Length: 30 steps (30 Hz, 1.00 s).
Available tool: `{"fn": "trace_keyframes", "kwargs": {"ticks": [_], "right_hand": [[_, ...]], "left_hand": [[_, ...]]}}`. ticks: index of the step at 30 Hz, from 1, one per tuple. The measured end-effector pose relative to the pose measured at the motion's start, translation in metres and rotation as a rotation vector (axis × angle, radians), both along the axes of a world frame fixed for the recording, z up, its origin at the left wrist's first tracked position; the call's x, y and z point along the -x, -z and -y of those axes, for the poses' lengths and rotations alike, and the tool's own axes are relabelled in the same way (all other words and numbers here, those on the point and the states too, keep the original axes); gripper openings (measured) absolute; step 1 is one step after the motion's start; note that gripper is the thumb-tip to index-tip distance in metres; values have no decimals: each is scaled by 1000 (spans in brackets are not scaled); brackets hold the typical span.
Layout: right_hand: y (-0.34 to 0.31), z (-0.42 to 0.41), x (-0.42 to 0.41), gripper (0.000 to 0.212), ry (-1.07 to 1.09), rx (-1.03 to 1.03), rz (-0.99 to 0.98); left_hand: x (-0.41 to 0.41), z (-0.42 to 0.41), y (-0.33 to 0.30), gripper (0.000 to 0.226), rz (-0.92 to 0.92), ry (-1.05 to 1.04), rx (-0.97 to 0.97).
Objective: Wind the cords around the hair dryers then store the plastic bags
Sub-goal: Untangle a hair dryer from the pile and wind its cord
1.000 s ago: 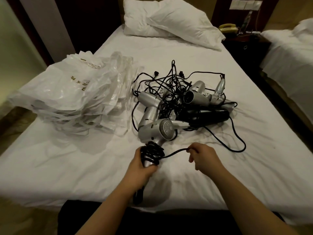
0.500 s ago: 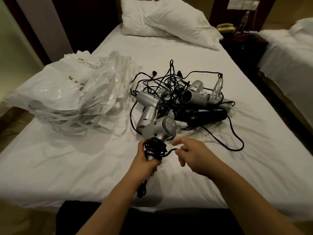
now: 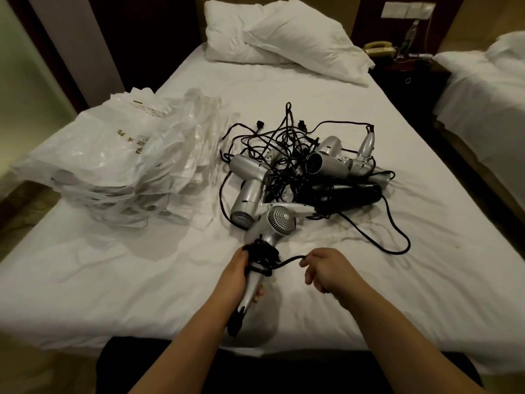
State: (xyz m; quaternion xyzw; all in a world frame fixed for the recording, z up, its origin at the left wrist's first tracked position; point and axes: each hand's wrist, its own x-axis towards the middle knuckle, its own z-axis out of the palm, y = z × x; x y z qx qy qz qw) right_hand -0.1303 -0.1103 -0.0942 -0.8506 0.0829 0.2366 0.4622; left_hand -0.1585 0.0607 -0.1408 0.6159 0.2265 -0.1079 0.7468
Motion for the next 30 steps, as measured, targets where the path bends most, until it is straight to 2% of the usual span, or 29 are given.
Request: {"fn": "trace_keyframes", "kwargs": {"ticks": [3, 5, 8, 10, 11, 13, 15, 18, 20, 23, 26, 28, 30], "right_hand": [[-5, -3, -3, 19, -3, 51, 56], [-6, -4, -2, 17, -49, 123, 78], [-5, -4, 2, 17, -77, 167, 108], [-7, -4, 2, 15, -102, 188, 142], [-7, -4, 1, 14, -110, 194, 156], [-8, -6, 0, 12, -121, 189, 165], [-9, -7, -2, 8, -142, 193, 174], [-9, -2, -2, 13, -132, 184, 176], [-7, 3, -2, 15, -84, 120, 138], [-6, 10, -2, 12, 12, -86, 50], [-7, 16, 1, 10, 5, -263, -12], [-7, 24, 4, 23, -65, -405, -61], [-8, 29, 8, 51, -170, -482, -102]], "left_hand": [[3, 2, 5, 27, 36, 49, -232], [3, 4, 7, 23, 136, 88, -532], [3, 4, 7, 22, 278, 174, -1098], [2, 2, 2, 18, 396, 232, -1298], [1, 0, 3, 18, 478, 294, -1341], [-2, -3, 5, 40, 618, 469, -1400], [-9, -3, 4, 52, 679, 574, -1463], [-18, 2, -8, 40, 665, 661, -1433], [-24, 6, -15, 36, 651, 720, -1499], [-37, 11, -28, 36, 640, 917, -1556], [-48, 19, -41, 32, 649, 1082, -1626], [-49, 22, -45, 30, 637, 1095, -1623], [-50, 21, -43, 23, 604, 1008, -1508]]}}
